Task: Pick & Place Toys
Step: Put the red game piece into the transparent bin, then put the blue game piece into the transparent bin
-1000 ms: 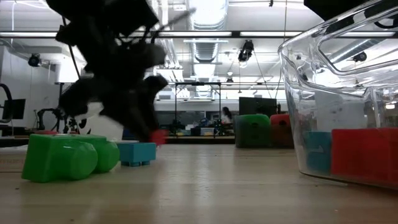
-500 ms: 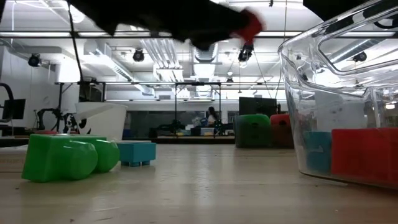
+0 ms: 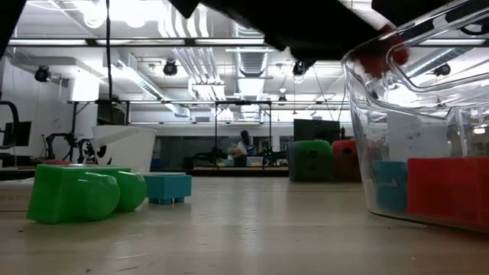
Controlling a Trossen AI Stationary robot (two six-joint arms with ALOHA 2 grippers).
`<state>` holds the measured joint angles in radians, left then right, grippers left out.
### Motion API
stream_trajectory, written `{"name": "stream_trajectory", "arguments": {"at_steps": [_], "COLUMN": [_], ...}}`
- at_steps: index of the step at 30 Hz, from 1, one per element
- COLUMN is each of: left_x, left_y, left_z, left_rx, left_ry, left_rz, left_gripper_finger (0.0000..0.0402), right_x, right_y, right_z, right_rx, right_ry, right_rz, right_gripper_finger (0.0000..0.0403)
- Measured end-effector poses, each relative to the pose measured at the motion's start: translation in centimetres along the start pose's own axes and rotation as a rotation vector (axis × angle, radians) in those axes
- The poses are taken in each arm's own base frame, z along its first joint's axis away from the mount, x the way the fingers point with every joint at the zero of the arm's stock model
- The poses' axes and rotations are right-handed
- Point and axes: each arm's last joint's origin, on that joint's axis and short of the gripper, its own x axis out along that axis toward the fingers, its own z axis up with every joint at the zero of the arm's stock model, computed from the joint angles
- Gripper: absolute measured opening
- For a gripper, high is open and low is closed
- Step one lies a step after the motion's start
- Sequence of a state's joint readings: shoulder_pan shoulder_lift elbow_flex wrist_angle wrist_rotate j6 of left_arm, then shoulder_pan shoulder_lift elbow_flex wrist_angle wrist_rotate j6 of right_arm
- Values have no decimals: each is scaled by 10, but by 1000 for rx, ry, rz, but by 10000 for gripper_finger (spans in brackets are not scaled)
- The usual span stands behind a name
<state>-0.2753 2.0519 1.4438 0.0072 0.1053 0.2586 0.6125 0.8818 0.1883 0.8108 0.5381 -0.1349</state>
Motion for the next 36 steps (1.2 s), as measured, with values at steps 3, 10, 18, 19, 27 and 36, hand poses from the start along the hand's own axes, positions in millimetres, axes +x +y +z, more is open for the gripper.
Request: {"name": "stream_trajectory", "arguments": {"at_steps": [3, 10, 18, 19, 27, 36], "left_x": [-1, -1, -19, -23, -52, -73], "left_y": [0, -3, -18, -20, -33, -44], "left_z": [4, 3, 12, 13, -27, -85], "left_rx": [9, 10, 12, 13, -48, -58], "left_ry": [-20, 2, 62, 83, 427, 617], "left_rz": [3, -7, -50, -57, -43, -39], "left_gripper_finger": [211, 314, 295, 287, 232, 219], "right_x": [0, 0, 0, 0, 0, 0], "right_y": [0, 0, 0, 0, 0, 0], "right_z": [0, 0, 0, 0, -1, -1], "right_rx": [-1, -2, -2, -1, 3, 9], "right_ry": [1, 4, 4, 4, 11, 12], "right_rz": [-1, -3, -3, -3, -2, -2], "right_gripper_finger": [356, 356, 356, 356, 356, 356]}}
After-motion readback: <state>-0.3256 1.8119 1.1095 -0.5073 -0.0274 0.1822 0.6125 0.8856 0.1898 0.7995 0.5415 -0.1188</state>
